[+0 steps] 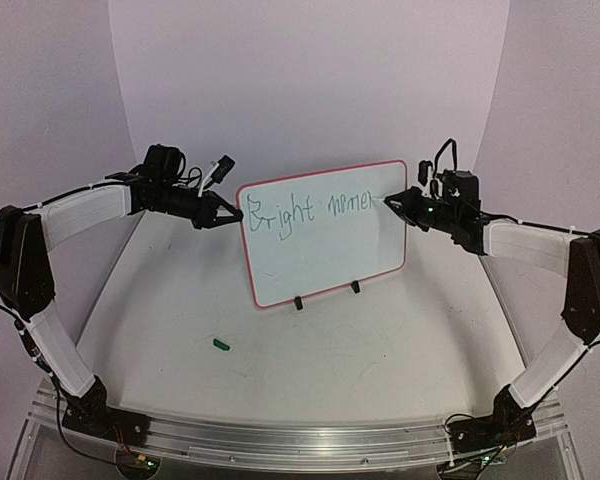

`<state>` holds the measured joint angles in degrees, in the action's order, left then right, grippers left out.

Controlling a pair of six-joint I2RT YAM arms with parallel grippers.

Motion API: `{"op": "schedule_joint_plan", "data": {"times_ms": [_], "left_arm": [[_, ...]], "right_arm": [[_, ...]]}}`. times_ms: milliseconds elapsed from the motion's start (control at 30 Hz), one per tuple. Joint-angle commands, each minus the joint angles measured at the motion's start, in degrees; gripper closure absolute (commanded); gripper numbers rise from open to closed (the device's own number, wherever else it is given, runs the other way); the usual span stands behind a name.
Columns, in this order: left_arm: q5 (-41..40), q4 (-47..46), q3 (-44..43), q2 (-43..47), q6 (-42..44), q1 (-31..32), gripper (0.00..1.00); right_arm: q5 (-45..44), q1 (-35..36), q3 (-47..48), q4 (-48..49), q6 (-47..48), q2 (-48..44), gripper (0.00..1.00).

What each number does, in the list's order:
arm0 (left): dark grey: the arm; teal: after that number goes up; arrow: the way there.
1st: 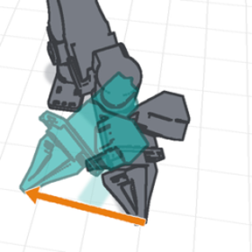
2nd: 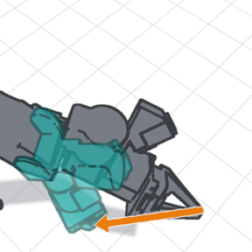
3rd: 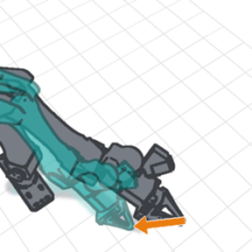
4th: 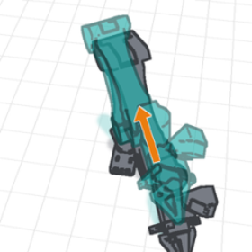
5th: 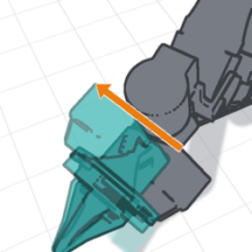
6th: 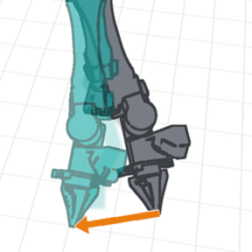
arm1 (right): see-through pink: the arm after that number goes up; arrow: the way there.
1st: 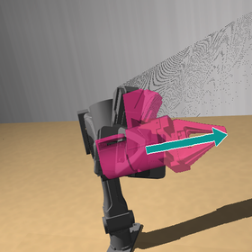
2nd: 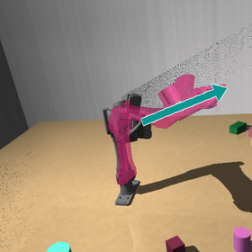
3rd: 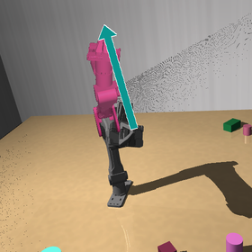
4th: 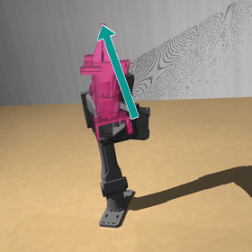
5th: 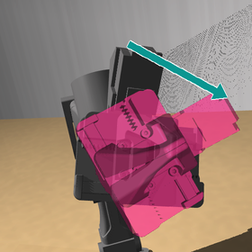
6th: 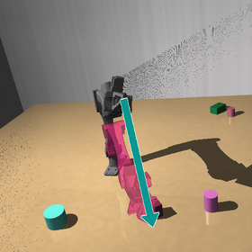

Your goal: Write a sentence on the whiteboard

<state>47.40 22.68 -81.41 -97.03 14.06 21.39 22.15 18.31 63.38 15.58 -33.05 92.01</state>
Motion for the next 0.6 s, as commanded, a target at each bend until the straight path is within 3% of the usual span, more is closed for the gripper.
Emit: {"op": "schedule_joint_plan", "data": {"times_ms": [0, 567], "left_arm": [[0.2, 3.3, -1.8, 1.0, 1.1, 1.0, 1.00], [0.3, 3.4, -1.8, 1.1, 1.1, 1.1, 1.00]], "right_arm": [[-0.4, -0.2, 2.9, 2.3, -0.1, -1.1, 1.00], [-4.6, -0.4, 1.6, 2.4, -0.6, -1.4, 1.00]]}}
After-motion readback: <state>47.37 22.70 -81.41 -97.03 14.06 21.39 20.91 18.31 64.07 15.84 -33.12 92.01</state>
